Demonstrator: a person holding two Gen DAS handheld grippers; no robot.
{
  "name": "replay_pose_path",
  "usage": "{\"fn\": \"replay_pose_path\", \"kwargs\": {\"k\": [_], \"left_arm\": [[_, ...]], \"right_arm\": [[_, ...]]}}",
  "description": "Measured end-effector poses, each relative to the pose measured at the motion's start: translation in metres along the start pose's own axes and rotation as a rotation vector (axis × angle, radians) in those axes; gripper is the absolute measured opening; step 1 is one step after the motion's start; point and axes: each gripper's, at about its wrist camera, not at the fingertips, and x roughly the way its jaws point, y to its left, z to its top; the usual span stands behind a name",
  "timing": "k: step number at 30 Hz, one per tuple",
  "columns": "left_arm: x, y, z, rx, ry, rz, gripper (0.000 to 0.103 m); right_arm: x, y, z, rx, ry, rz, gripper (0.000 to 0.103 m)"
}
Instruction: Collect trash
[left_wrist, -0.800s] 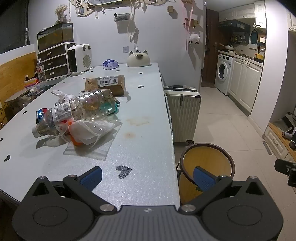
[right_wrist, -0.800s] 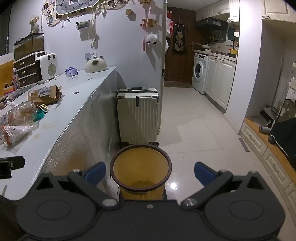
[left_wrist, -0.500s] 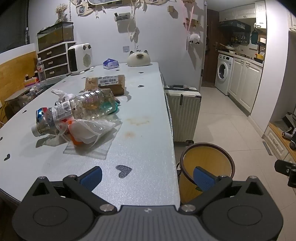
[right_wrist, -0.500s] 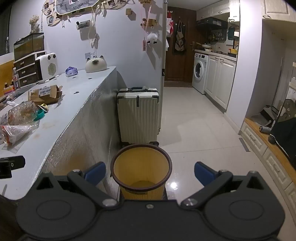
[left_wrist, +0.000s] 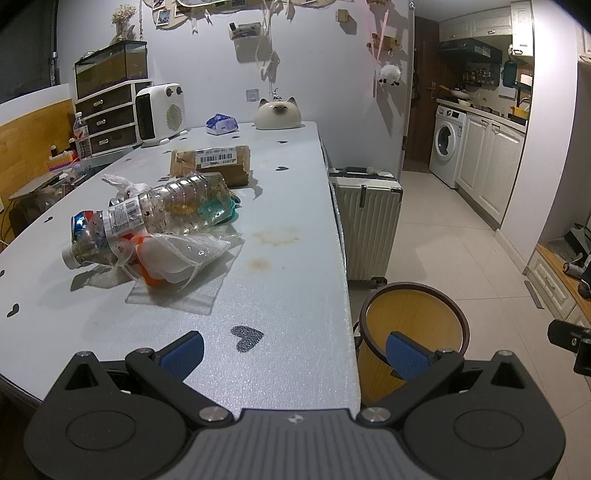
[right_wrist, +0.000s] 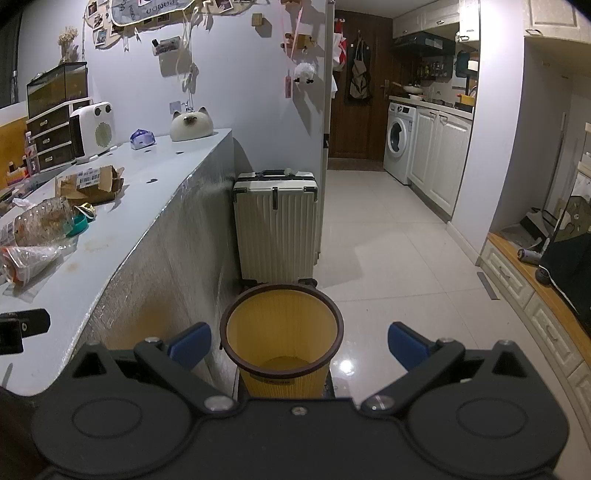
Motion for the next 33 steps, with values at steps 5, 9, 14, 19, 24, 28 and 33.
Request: {"fn": "replay_pose_path", "kwargs": {"k": [5, 9, 14, 19, 24, 28, 33], "left_arm": [[0.0, 0.0, 0.0, -0.001, 0.001, 0.0, 0.103], [0.0, 0.0, 0.0, -0.001, 0.002, 0.0, 0.103], [0.0, 0.0, 0.001, -0.002, 0.003, 0.0, 0.103], [0.0, 0.0, 0.001, -0.001, 0.003, 0.001, 0.103], [0.0, 0.0, 0.001, -0.001, 0.004, 0.0, 0.103], [0.0, 0.0, 0.001, -0.001, 0.004, 0.0, 0.103], [0.0, -0.001, 0.001, -0.001, 0.005, -0.001, 0.103]], "right_arm": [[0.0, 0.0, -0.001, -0.001, 0.001, -0.001, 0.103], [-0.002, -0.001, 0.002, -0.002, 0.003, -0.001, 0.103], [0.005, 0.001, -0.007, -0.001, 0.005, 0.0, 0.103], [-0.001, -0.001, -0.01, -0.001, 0.007, -0.002, 0.103], [0.002, 0.001, -0.008, -0.001, 0.008, -0.004, 0.103], [0.007, -0.003, -0.008, 0.001, 0.008, -0.005, 0.103], [0.01, -0.001, -0.008, 0.002, 0.013, -0.008, 0.103]]}}
